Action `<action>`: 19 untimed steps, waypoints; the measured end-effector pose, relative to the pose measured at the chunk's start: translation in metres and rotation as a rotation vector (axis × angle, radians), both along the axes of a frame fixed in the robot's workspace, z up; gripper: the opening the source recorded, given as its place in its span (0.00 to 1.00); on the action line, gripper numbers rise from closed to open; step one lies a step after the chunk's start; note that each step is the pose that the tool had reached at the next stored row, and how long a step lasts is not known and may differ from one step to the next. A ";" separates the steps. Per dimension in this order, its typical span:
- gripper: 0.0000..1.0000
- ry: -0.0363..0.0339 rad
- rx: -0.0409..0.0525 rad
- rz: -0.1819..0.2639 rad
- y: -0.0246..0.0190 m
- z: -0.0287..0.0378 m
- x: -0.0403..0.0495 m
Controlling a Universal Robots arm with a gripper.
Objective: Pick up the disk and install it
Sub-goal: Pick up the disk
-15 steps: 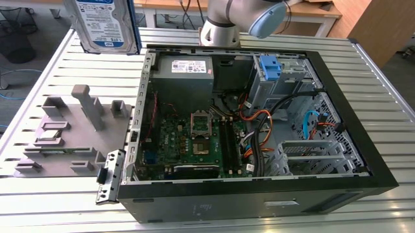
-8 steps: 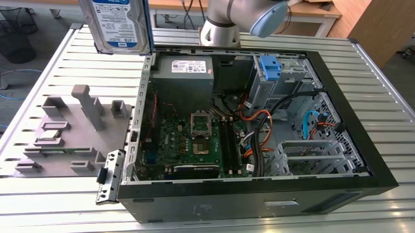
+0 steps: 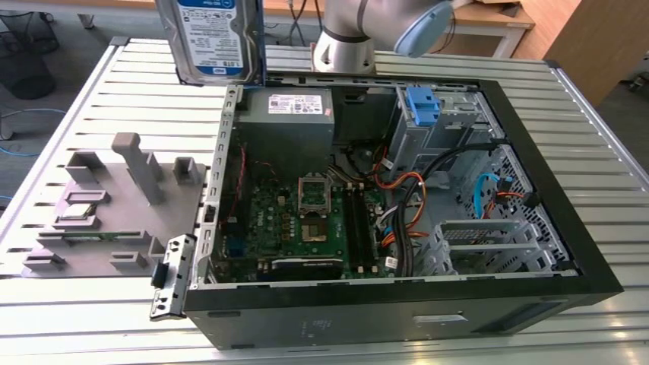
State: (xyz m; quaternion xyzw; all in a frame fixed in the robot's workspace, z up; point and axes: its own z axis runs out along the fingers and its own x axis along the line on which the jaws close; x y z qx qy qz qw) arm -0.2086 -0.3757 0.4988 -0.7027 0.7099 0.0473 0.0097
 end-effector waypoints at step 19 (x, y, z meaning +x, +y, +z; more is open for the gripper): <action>0.35 -0.0001 0.0001 0.000 0.0000 -0.0002 0.0803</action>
